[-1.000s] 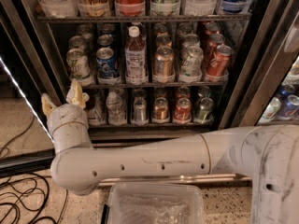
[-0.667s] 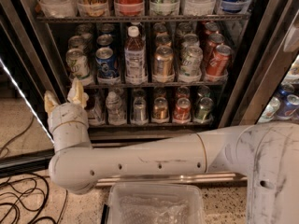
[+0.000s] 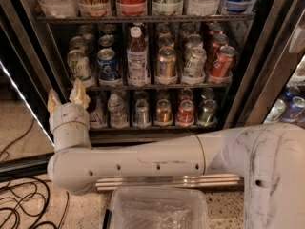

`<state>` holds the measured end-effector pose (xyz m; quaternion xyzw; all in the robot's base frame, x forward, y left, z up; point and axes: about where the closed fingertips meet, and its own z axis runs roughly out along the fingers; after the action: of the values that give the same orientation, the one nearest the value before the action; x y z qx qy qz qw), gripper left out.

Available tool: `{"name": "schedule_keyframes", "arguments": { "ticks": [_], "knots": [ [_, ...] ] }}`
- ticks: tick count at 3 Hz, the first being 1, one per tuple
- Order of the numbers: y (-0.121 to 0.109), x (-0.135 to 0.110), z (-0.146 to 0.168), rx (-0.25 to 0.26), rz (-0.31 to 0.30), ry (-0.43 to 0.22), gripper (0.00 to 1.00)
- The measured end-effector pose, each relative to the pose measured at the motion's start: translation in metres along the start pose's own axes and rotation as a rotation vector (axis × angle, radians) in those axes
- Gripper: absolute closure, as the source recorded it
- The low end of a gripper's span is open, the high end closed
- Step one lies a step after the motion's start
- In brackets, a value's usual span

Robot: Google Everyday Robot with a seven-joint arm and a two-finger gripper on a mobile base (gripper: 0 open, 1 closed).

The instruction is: Pick 7up can from middle shelf of fridge

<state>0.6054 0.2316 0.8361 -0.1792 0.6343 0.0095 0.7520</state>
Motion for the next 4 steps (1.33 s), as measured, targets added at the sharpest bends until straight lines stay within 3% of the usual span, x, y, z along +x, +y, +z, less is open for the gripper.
{"name": "schedule_keyframes", "arguments": {
  "ticks": [4],
  "knots": [
    [-0.030, 0.015, 0.033, 0.088, 0.002, 0.043, 0.36]
  ]
}}
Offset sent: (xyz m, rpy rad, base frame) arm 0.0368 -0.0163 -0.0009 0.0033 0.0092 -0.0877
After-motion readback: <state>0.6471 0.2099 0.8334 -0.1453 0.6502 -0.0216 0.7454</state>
